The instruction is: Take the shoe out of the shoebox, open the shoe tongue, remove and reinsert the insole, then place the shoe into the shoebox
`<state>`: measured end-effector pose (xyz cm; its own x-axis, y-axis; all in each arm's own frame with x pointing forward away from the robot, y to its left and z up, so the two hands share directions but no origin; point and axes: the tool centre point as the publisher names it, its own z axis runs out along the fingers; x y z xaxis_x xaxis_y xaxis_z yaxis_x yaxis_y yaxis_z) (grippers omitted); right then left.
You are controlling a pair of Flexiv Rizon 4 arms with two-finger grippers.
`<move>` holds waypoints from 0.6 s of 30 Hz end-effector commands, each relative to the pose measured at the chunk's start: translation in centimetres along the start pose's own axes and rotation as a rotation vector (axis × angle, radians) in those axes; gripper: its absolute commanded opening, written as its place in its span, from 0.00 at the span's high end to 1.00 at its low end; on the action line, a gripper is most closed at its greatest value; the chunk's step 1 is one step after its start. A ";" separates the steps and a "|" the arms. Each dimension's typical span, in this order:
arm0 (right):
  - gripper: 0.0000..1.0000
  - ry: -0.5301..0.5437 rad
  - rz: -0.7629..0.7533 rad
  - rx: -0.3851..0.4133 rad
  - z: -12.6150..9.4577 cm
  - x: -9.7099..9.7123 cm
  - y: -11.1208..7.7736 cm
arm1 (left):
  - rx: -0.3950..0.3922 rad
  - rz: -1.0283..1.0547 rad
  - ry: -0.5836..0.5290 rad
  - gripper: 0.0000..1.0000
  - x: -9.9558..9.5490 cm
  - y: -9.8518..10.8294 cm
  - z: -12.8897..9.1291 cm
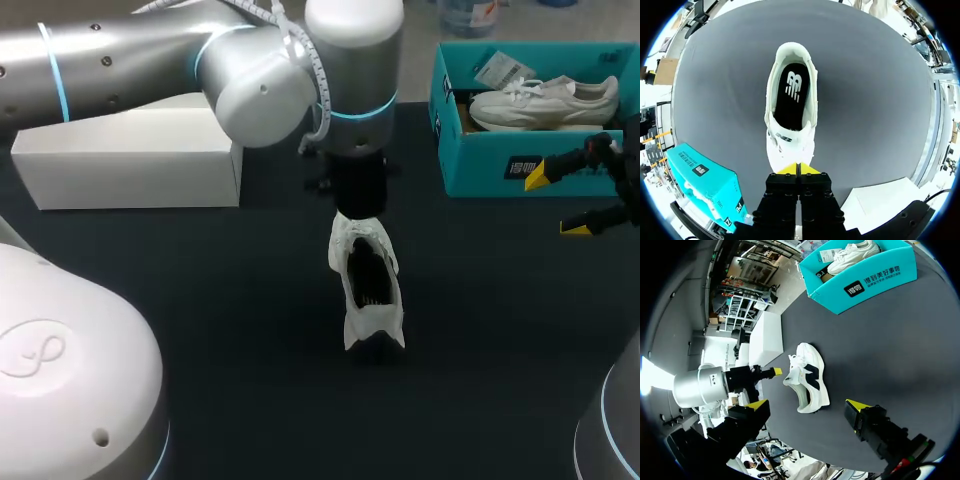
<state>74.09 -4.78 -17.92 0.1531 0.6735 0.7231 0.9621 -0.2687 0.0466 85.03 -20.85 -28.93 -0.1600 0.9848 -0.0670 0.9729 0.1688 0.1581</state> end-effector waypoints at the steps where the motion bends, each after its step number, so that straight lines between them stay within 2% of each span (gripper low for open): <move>1: 0.00 -0.004 0.001 -0.001 0.0 0.0 -0.1 | 0.006 0.004 -0.006 1.00 -0.5 -0.3 0.9; 7: 0.00 -0.004 0.001 -0.001 0.0 0.0 -0.1 | 0.031 0.013 0.023 1.00 -0.2 -1.1 1.8; 18: 0.00 -0.004 0.001 -0.001 0.0 0.0 -0.1 | 0.124 0.038 0.064 1.00 1.4 -4.4 3.1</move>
<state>74.09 -4.78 -17.92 0.1531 0.6735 0.7231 0.9621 -0.2687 0.0466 81.04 -20.25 -32.48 -0.1299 0.9915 -0.0016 0.9908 0.1299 0.0371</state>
